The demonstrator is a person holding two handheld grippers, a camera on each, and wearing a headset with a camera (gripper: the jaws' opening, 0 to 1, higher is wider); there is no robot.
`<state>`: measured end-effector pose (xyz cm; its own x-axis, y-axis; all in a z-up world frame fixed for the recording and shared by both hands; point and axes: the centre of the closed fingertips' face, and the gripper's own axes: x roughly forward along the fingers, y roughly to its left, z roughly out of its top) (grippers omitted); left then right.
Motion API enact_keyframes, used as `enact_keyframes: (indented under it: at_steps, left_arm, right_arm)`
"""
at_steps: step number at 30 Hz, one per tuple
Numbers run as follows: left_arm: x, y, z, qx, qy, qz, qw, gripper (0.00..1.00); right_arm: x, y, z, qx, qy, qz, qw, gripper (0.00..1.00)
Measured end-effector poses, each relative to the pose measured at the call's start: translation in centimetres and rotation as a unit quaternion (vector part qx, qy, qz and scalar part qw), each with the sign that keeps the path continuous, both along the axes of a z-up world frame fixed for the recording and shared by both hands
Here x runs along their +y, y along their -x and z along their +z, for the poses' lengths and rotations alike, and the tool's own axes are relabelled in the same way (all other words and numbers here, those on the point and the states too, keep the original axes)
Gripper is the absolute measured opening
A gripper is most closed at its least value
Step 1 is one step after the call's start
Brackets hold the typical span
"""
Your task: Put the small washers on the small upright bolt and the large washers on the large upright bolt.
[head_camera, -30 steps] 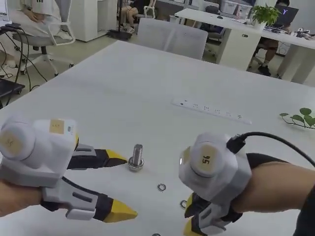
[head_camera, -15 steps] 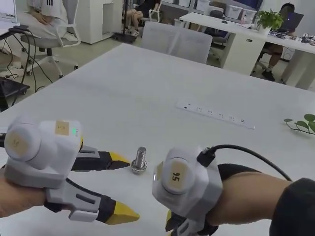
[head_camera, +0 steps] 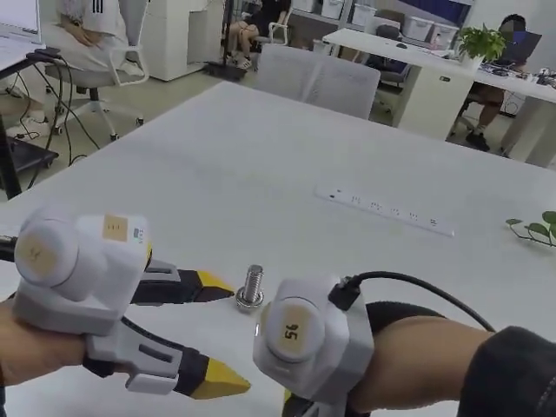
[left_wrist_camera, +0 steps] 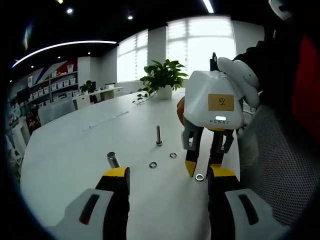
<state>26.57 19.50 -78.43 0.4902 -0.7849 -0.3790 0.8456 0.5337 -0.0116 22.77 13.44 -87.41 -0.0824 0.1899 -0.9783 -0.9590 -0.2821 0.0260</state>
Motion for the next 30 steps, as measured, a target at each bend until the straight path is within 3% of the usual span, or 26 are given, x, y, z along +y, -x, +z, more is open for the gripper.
enact_keyframes:
  at_steps: [3, 6, 10, 30]
  left_arm:
    - [-0.05, 0.03, 0.05, 0.000, 0.001, -0.001, 1.0000, 0.62]
    - [-0.06, 0.04, 0.10, -0.001, 0.001, -0.001, 1.0000, 0.62]
    - [-0.02, 0.05, 0.19, -0.002, 0.003, 0.000, 1.0000, 0.62]
    - [0.18, -0.06, 0.23, -0.004, 0.003, 0.004, 1.0000, 0.62]
  right_arm:
    - [-0.02, 0.03, 0.02, -0.004, 0.001, 0.002, 1.0000, 0.20]
    - [-0.04, 0.22, -0.06, -0.026, 0.008, 0.021, 0.9994, 0.20]
    - [0.00, 0.48, -0.08, -0.030, 0.009, 0.027, 0.9991, 0.18]
    - [0.07, 0.08, -0.02, -0.014, -0.004, 0.016, 0.9998, 0.13]
